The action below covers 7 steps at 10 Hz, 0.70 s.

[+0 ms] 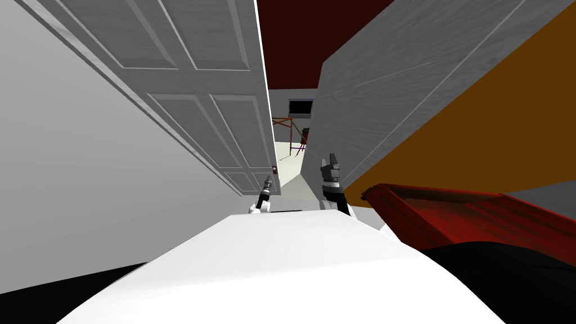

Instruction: Push the door open

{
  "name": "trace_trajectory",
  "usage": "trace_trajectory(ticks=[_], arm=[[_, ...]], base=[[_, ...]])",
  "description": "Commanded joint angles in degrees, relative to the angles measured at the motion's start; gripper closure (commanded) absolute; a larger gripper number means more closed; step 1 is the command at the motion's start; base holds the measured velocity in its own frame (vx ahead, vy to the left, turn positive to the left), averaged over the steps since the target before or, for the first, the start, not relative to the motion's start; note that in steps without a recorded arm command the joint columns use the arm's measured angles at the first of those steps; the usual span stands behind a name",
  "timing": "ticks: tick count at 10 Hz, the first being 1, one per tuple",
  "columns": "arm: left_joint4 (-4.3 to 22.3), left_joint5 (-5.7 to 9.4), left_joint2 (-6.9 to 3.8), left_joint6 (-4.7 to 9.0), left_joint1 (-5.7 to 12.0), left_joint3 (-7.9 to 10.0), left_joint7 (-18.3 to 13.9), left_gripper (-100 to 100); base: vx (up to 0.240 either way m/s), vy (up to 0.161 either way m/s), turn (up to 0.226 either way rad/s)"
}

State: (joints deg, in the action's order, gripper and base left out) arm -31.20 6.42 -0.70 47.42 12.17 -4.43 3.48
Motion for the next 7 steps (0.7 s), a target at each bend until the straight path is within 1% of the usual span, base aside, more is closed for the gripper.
trace_trajectory(ticks=[1, 3, 4, 5, 7], arm=[[0.1, 0.08, -0.84, 0.13, 0.11, 0.11, 0.0, -100], [0.1, 0.18, -1.41, 0.32, 0.12, 0.28, 0.0, -100], [0.2, 0.24, -1.52, 0.42, 0.12, 0.36, 0.1, -100], [0.2, 0.30, -1.49, 0.52, 0.12, 0.45, 0.1, -100], [0.3, 0.40, -1.06, 0.72, 0.13, 0.62, 0.2, -100]], base=[[0.167, -0.021, -0.019], [0.179, -0.020, -0.021], [0.203, 0.005, -0.019], [0.220, 0.023, -0.024], [0.209, -0.013, -0.026]])
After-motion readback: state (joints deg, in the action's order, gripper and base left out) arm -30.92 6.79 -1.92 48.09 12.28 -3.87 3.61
